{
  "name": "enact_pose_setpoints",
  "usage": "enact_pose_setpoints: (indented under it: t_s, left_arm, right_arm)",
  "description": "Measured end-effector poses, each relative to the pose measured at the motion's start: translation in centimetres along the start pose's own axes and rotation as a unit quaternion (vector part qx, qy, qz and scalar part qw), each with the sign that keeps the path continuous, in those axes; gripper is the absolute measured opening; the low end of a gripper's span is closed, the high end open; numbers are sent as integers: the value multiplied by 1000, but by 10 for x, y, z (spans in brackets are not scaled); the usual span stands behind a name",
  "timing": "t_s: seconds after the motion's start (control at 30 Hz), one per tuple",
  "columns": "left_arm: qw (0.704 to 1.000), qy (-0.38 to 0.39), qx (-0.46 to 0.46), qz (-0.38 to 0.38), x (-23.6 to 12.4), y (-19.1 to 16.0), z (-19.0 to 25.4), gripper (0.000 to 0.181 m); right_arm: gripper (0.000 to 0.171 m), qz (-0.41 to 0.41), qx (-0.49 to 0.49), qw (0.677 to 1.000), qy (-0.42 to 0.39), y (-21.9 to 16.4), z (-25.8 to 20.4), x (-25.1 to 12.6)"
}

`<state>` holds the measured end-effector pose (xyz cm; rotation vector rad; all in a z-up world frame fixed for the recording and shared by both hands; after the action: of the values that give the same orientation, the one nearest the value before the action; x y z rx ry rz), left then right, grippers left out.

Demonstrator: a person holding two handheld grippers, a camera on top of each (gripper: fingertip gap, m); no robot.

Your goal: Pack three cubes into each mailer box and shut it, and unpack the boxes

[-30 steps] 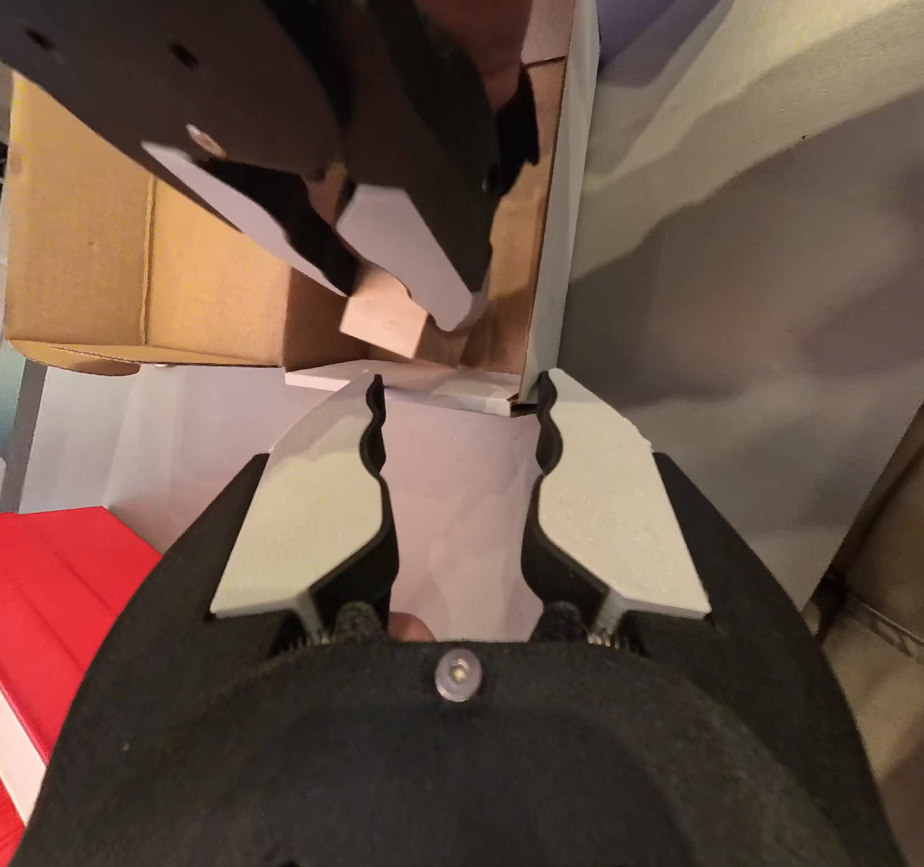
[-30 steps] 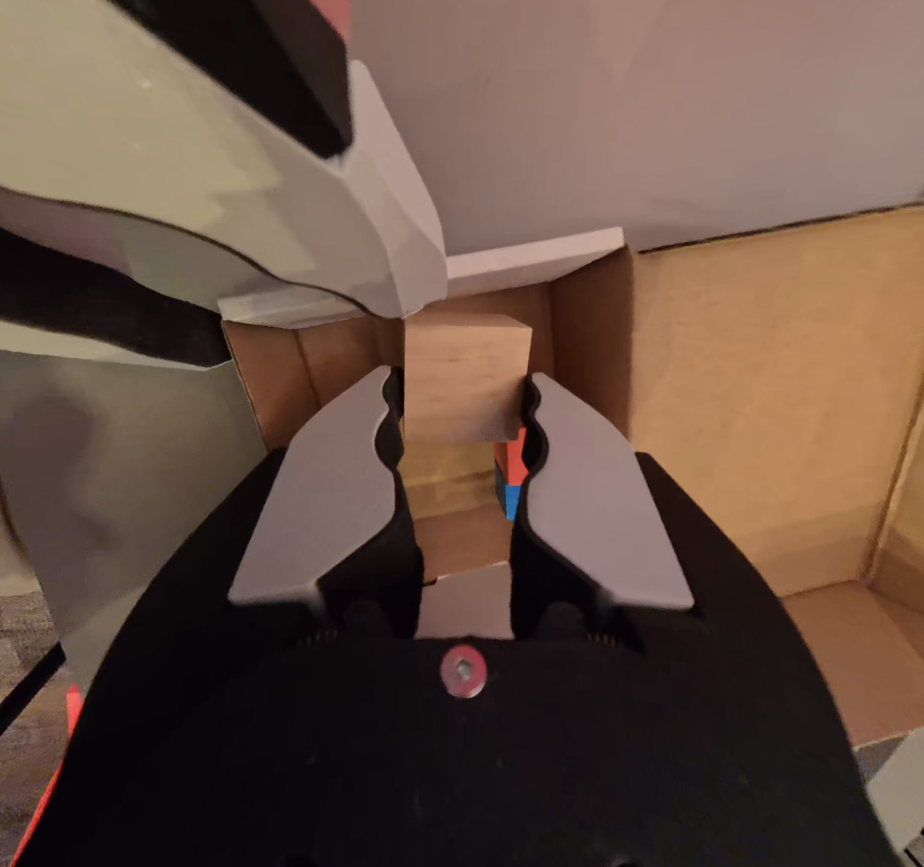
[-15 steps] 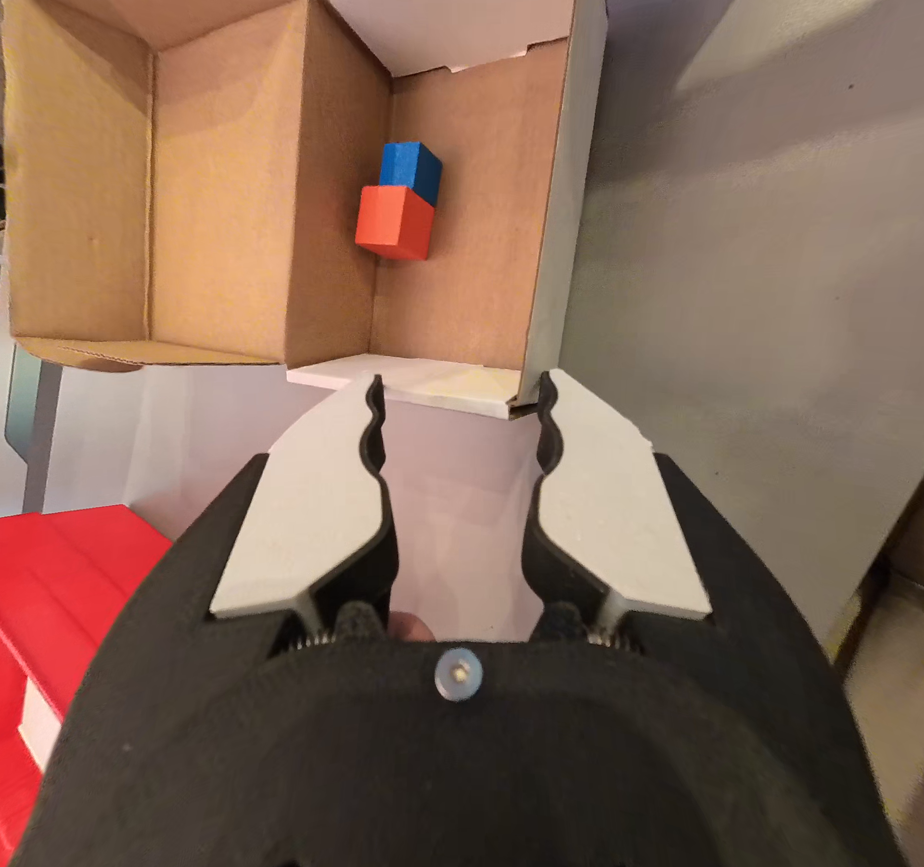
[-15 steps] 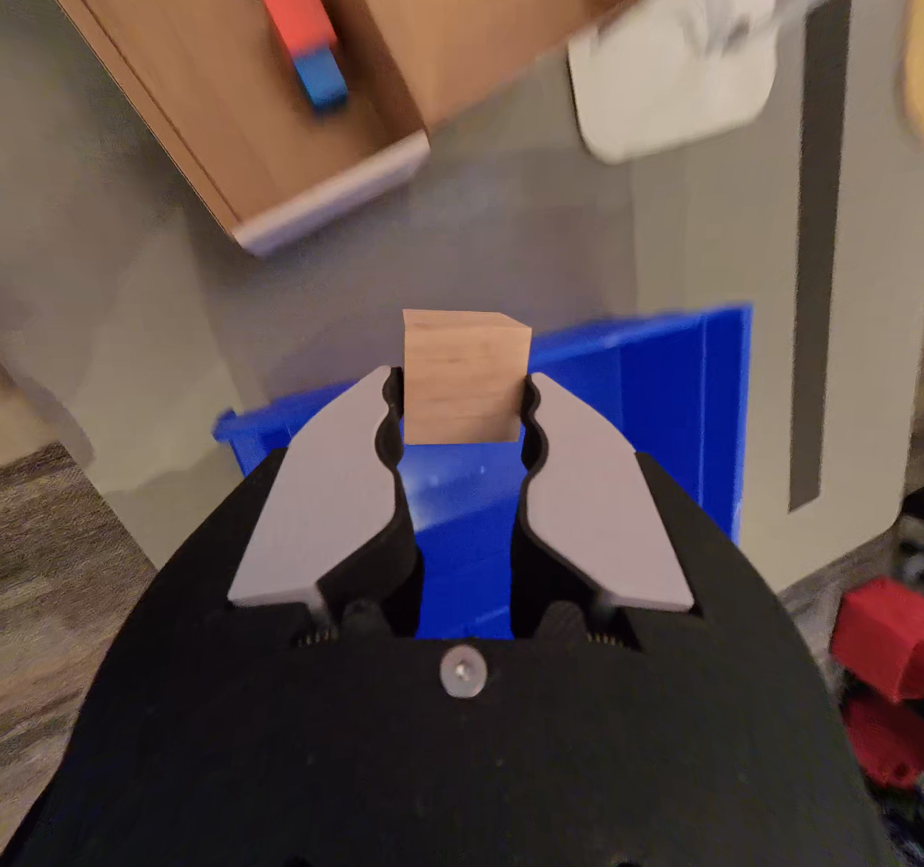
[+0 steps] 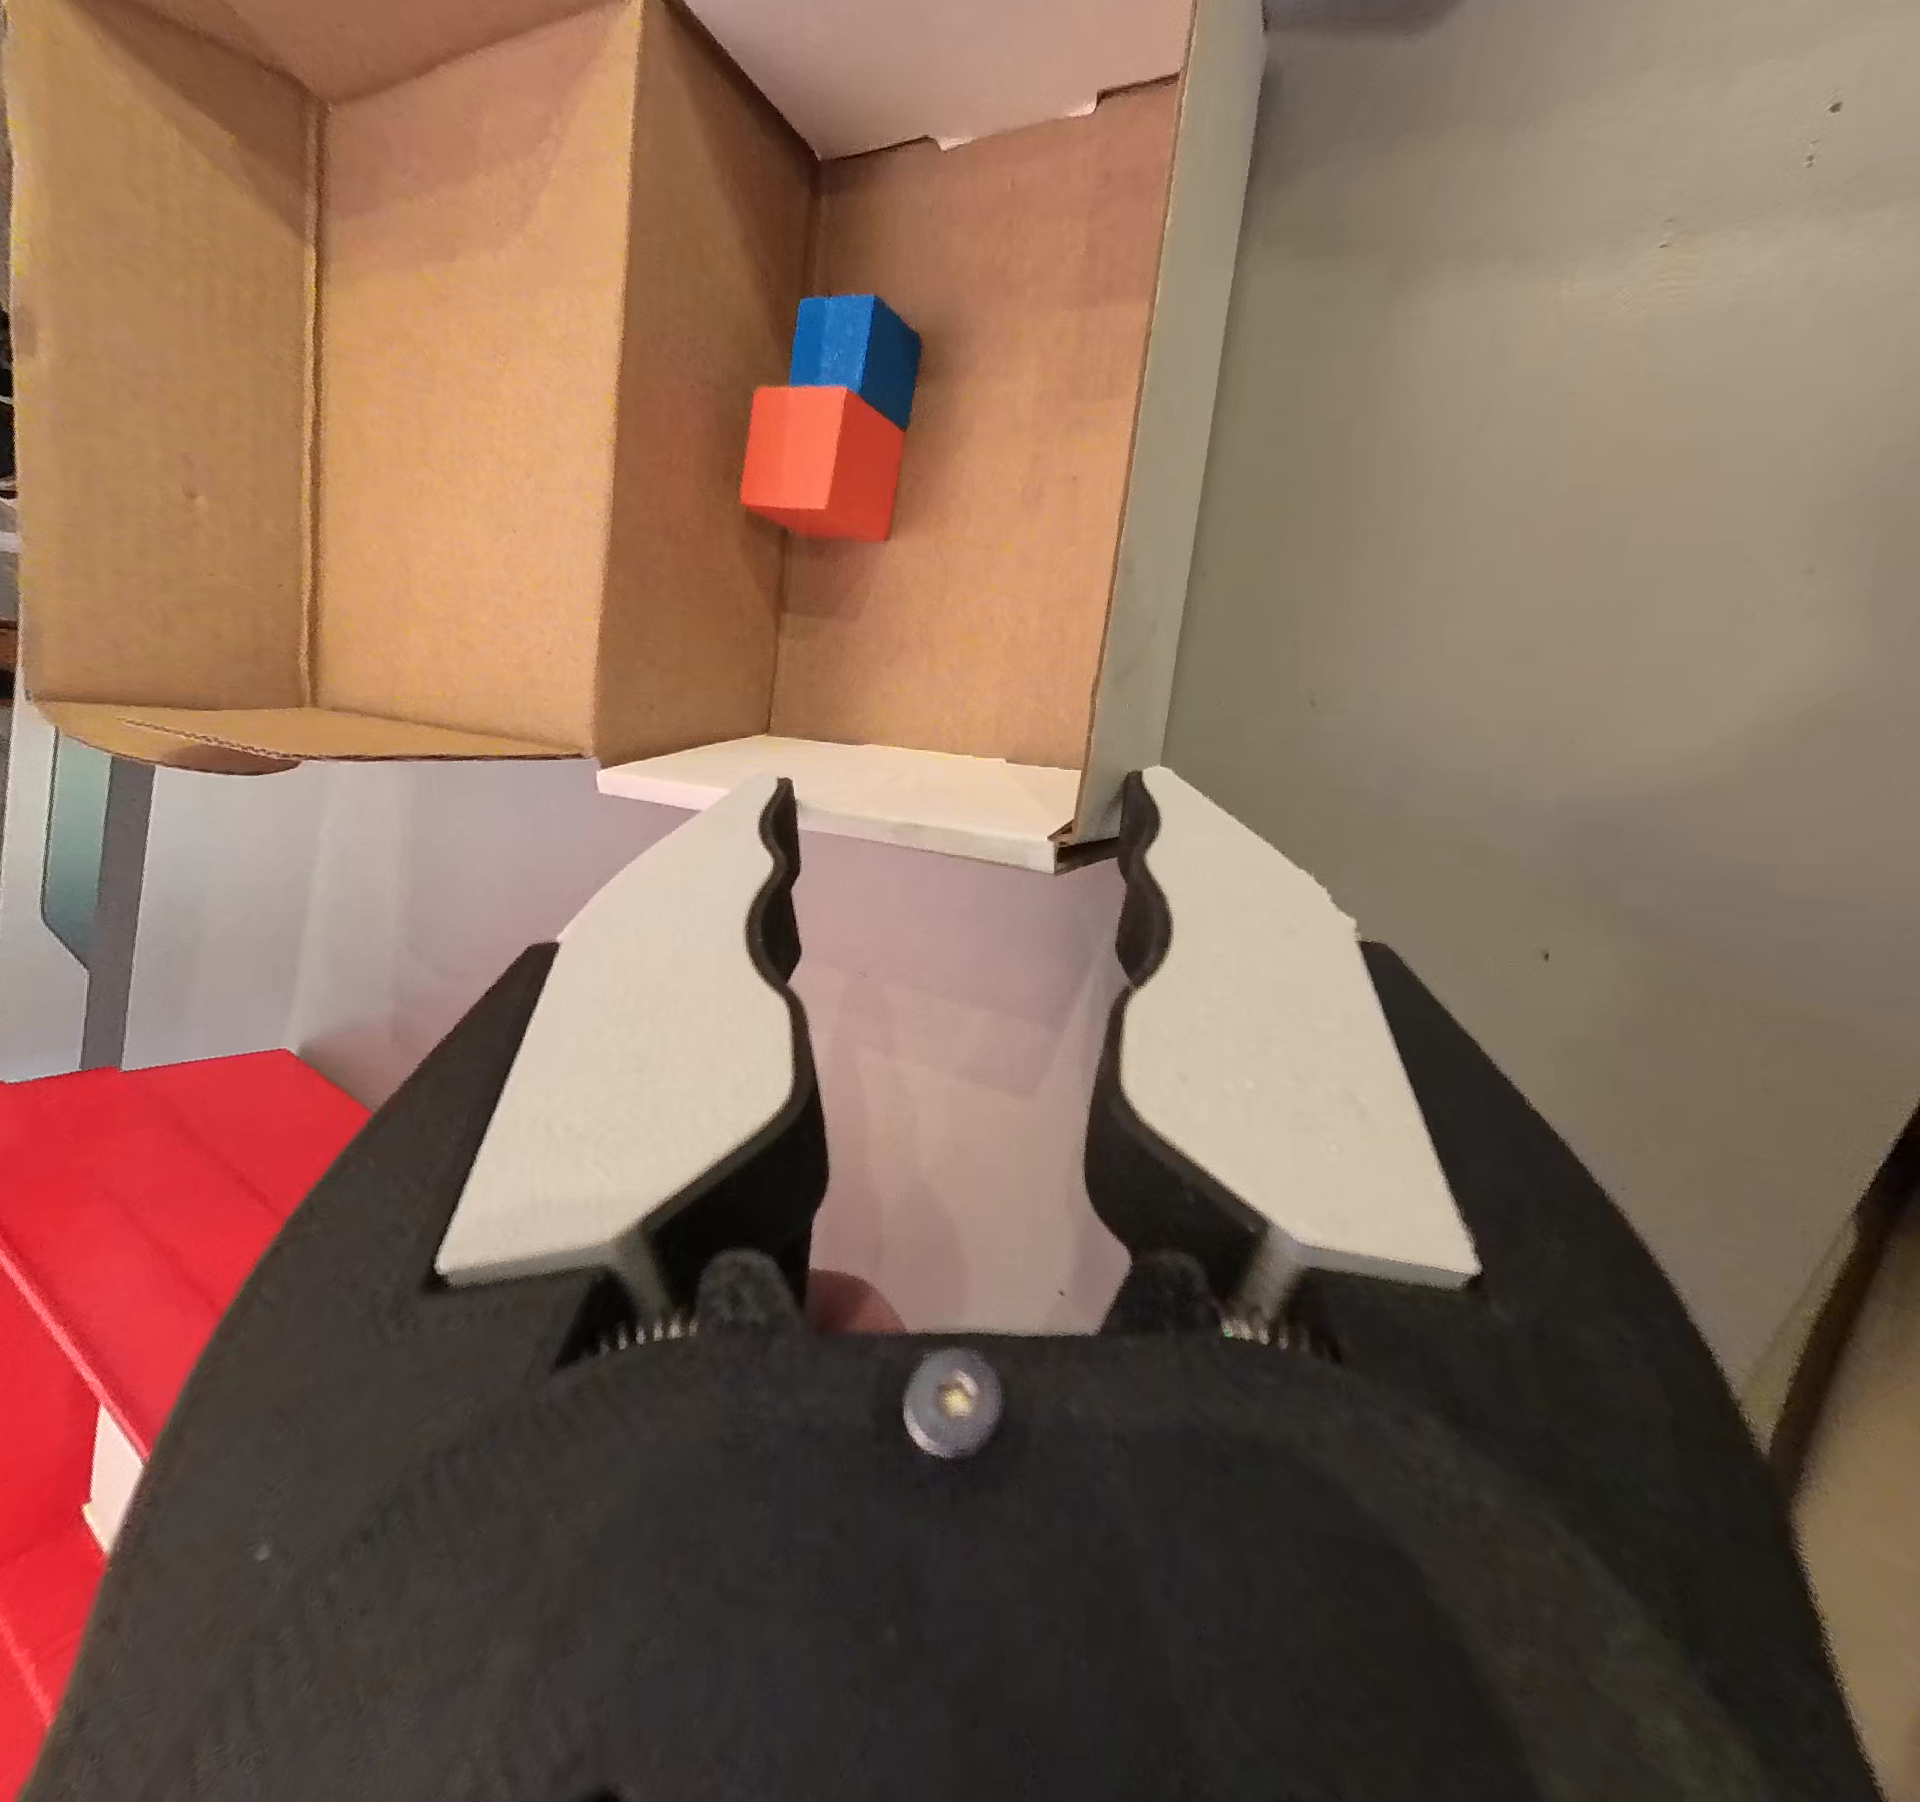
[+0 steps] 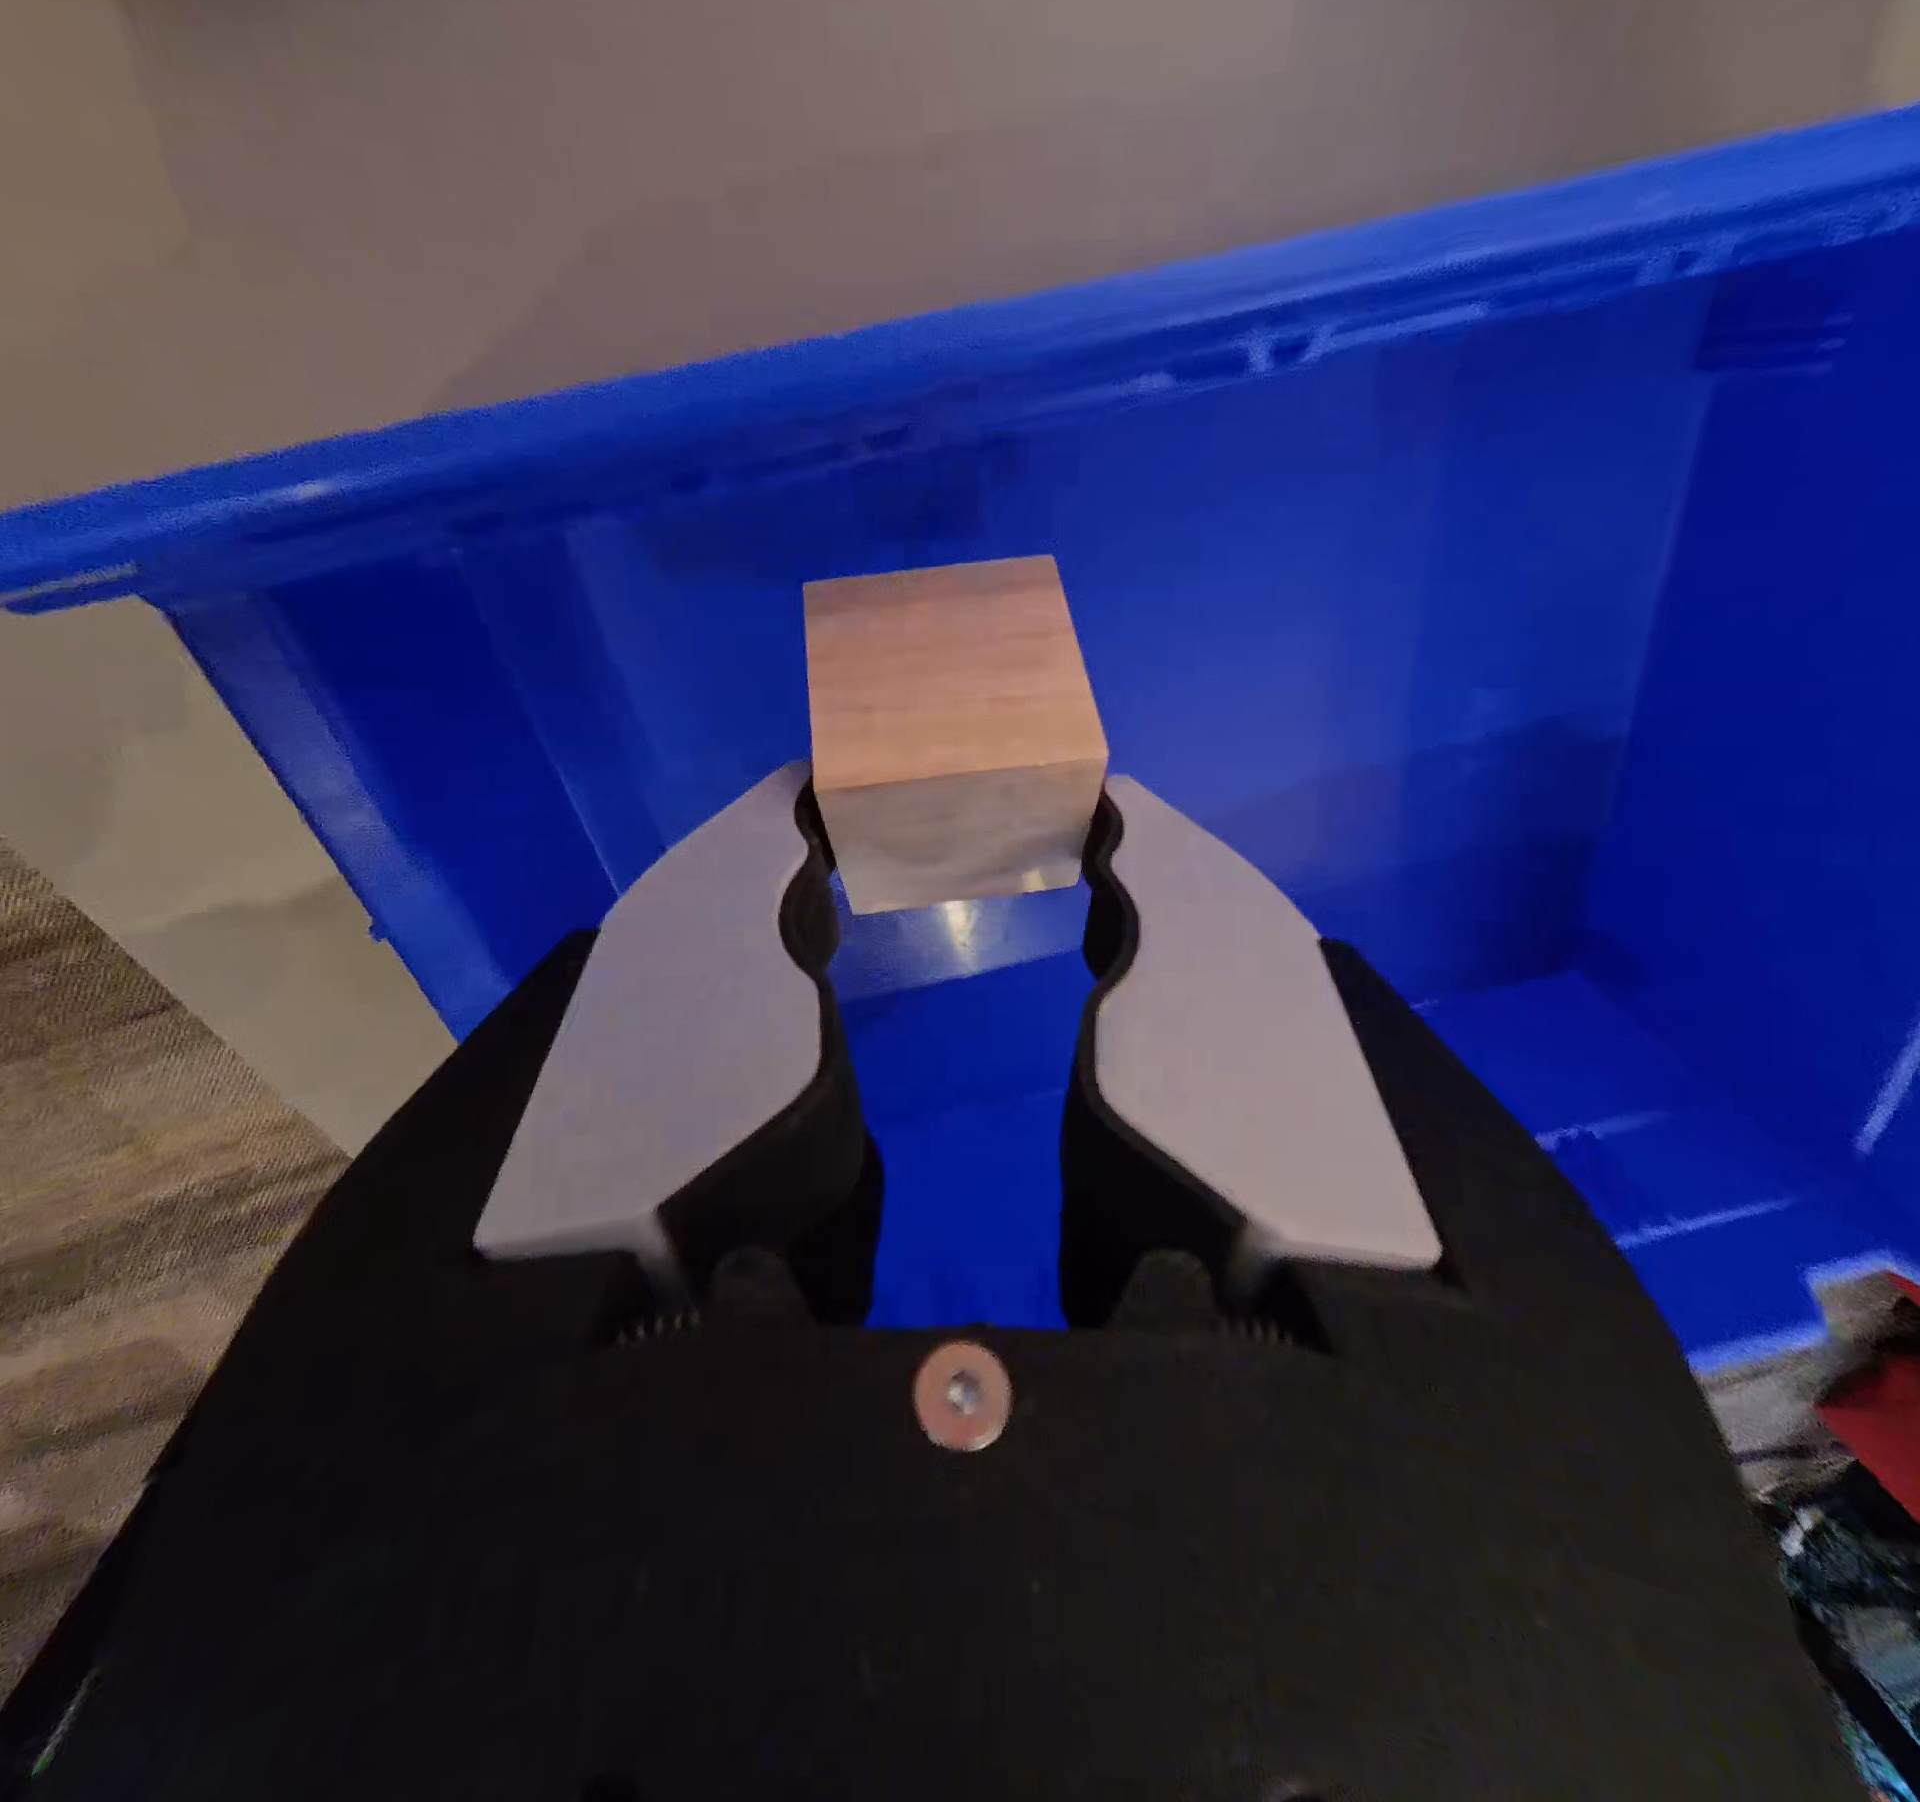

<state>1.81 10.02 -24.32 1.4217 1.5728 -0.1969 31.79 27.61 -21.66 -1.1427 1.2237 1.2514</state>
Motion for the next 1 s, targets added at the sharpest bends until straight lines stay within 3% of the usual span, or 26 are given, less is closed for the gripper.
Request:
enact_pose_setpoints:
  t_s: [0.03, 0.2, 0.23, 0.3, 0.37, 0.47, 0.53, 0.6, 0.8, 0.9, 1.0]
  left_arm:
    - [1000, 1, 1, 0, 0, 0, 0, 59]
    - [1000, 3, 6, -3, 0, -1, 0, 60]
    - [1000, 3, 7, -3, 0, -1, 0, 60]
    - [1000, 3, 8, -3, 0, -2, 0, 60]
    - [1000, 3, 9, -3, 0, -2, 0, 60]
    - [1000, 4, 13, 0, 0, -2, 0, 60]
    - [1000, 4, 14, 0, 1, -2, -1, 60]
    - [1000, 5, 16, 0, 1, -2, -1, 60]
    - [1000, 11, 23, 0, 0, -5, 0, 60]
    - [1000, 12, 26, 2, 0, -6, -1, 60]
    - [1000, 10, 28, 5, 0, -6, -1, 60]
  right_arm:
    - [45, -18, -1, 1000, 3, 1, 1, 7]
    - [48, -56, -13, 998, 27, 21, 0, 25]
    - [59, -59, -11, 998, 26, 23, 1, 25]
    - [64, -65, -3, 998, 14, 21, 2, 18]
    - [71, -56, 17, 998, -12, 18, 3, -2]
    - [59, 23, 5, 997, -70, 29, -8, -56]
    - [51, 103, -41, 991, -81, 55, -27, -87]
    - [48, 127, -98, 983, -86, 90, -46, -96]
    - [46, 79, -194, 977, -25, 191, -70, -28]
    - [46, 48, -191, 980, -37, 211, -64, 2]
    - [45, 69, -188, 980, -2, 221, -62, 21]
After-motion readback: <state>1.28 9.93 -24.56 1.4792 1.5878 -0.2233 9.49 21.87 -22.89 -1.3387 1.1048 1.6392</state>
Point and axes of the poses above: each gripper's, where its closed fingertips meet, x out along the fingers, y out of its top, z = x × y across the jaws, the point moved 10 cm from there along -x, back along the fingers, and after that the axes turned 5 degrees about y, right-handed, at the moved point
